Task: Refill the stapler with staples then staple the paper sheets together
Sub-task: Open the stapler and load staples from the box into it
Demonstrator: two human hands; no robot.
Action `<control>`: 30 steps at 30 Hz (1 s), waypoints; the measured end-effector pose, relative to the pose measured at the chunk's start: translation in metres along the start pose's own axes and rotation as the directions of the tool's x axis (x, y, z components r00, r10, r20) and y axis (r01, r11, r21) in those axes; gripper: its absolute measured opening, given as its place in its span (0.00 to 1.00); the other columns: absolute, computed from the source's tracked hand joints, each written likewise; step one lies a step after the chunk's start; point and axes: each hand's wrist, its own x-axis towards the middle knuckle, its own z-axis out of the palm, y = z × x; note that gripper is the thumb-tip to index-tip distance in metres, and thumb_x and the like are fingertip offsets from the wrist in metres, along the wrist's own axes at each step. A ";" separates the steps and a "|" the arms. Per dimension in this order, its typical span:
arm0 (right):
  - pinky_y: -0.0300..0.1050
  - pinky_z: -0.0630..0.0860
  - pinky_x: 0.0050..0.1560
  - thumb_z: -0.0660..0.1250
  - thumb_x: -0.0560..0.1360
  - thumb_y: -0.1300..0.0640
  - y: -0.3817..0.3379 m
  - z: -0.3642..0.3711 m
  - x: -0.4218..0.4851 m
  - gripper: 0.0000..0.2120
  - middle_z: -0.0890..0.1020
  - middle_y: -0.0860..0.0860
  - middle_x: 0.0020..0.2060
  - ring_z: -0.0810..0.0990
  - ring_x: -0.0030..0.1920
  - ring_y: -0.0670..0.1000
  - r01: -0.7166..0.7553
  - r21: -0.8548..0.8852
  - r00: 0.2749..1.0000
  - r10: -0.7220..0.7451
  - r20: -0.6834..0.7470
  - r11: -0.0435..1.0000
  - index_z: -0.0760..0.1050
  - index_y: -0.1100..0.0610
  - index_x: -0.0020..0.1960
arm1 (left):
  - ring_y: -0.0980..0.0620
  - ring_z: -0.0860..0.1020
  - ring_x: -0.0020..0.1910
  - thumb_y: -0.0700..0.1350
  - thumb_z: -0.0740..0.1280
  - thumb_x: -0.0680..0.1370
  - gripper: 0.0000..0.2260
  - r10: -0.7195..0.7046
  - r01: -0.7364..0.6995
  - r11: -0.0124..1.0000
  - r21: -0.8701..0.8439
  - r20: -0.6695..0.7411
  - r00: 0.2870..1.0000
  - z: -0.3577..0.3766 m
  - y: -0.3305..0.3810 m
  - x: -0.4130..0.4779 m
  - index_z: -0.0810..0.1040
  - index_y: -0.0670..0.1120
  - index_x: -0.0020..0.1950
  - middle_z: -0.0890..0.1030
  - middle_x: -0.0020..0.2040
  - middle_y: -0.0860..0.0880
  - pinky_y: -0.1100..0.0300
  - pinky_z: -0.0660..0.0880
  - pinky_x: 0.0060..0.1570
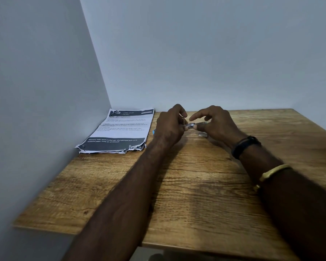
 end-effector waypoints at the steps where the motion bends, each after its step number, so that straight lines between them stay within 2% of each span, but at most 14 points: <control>1: 0.44 0.70 0.46 0.79 0.71 0.57 -0.002 0.000 -0.001 0.10 0.79 0.44 0.49 0.77 0.51 0.49 0.017 -0.013 1.000 -0.017 -0.001 1.000 0.87 0.47 0.51 | 0.51 0.83 0.45 0.37 0.78 0.71 0.15 0.003 -0.003 1.000 -0.001 -0.002 1.000 0.000 0.000 0.000 0.78 0.46 0.53 0.87 0.44 0.49 0.58 0.76 0.47; 5: 0.47 0.75 0.48 0.80 0.70 0.59 -0.006 0.000 -0.004 0.09 0.82 0.47 0.44 0.79 0.49 0.50 0.076 -0.047 0.997 -0.077 -0.027 0.996 0.88 0.50 0.48 | 0.52 0.84 0.45 0.37 0.78 0.71 0.15 0.010 -0.010 1.000 -0.010 -0.007 1.000 0.001 -0.002 0.000 0.77 0.47 0.53 0.87 0.44 0.49 0.59 0.77 0.46; 9: 0.36 0.71 0.41 0.79 0.71 0.59 -0.005 0.000 -0.002 0.06 0.87 0.50 0.46 0.83 0.43 0.50 0.112 -0.090 0.993 -0.115 -0.036 0.990 0.89 0.51 0.47 | 0.53 0.83 0.44 0.37 0.78 0.71 0.15 0.012 -0.012 1.000 -0.016 -0.020 1.000 0.001 -0.002 0.000 0.77 0.47 0.52 0.87 0.44 0.49 0.61 0.74 0.44; 14: 0.45 0.75 0.50 0.77 0.73 0.58 -0.007 -0.001 -0.003 0.06 0.88 0.50 0.46 0.83 0.48 0.50 0.166 -0.126 0.985 -0.171 -0.033 0.978 0.89 0.52 0.49 | 0.51 0.84 0.46 0.38 0.78 0.71 0.15 0.017 -0.017 1.000 -0.010 -0.029 0.999 0.001 -0.002 0.000 0.77 0.47 0.52 0.87 0.45 0.49 0.58 0.77 0.47; 19: 0.42 0.67 0.51 0.75 0.75 0.56 -0.005 0.000 -0.003 0.07 0.87 0.52 0.50 0.82 0.53 0.52 0.212 -0.206 0.976 -0.219 -0.008 0.955 0.88 0.51 0.52 | 0.53 0.85 0.45 0.38 0.79 0.70 0.15 -0.003 0.003 1.000 -0.009 -0.055 0.998 0.000 -0.004 0.001 0.78 0.46 0.52 0.87 0.44 0.50 0.59 0.77 0.48; 22: 0.45 0.71 0.52 0.74 0.75 0.55 -0.005 -0.001 -0.003 0.07 0.87 0.50 0.49 0.81 0.53 0.51 0.201 -0.229 0.978 -0.208 -0.006 0.952 0.88 0.50 0.52 | 0.53 0.85 0.45 0.38 0.79 0.70 0.14 -0.012 0.011 1.000 -0.028 -0.062 0.998 0.000 -0.005 0.002 0.78 0.47 0.51 0.87 0.43 0.50 0.60 0.78 0.47; 26: 0.54 0.76 0.56 0.74 0.74 0.53 -0.007 -0.006 -0.004 0.07 0.85 0.50 0.51 0.79 0.55 0.54 0.188 -0.370 0.979 -0.206 -0.009 0.910 0.87 0.47 0.52 | 0.52 0.85 0.45 0.37 0.78 0.70 0.15 -0.023 0.020 0.999 -0.037 -0.058 0.998 0.000 -0.004 0.002 0.78 0.47 0.51 0.87 0.43 0.50 0.57 0.79 0.50; 30: 0.53 0.77 0.52 0.72 0.75 0.53 -0.006 -0.007 -0.005 0.07 0.84 0.50 0.51 0.80 0.53 0.54 0.162 -0.394 0.982 -0.188 -0.029 0.905 0.86 0.47 0.52 | 0.52 0.85 0.46 0.36 0.78 0.70 0.14 -0.029 0.025 0.998 -0.063 -0.066 0.997 -0.001 -0.004 0.003 0.78 0.46 0.50 0.87 0.43 0.49 0.57 0.79 0.50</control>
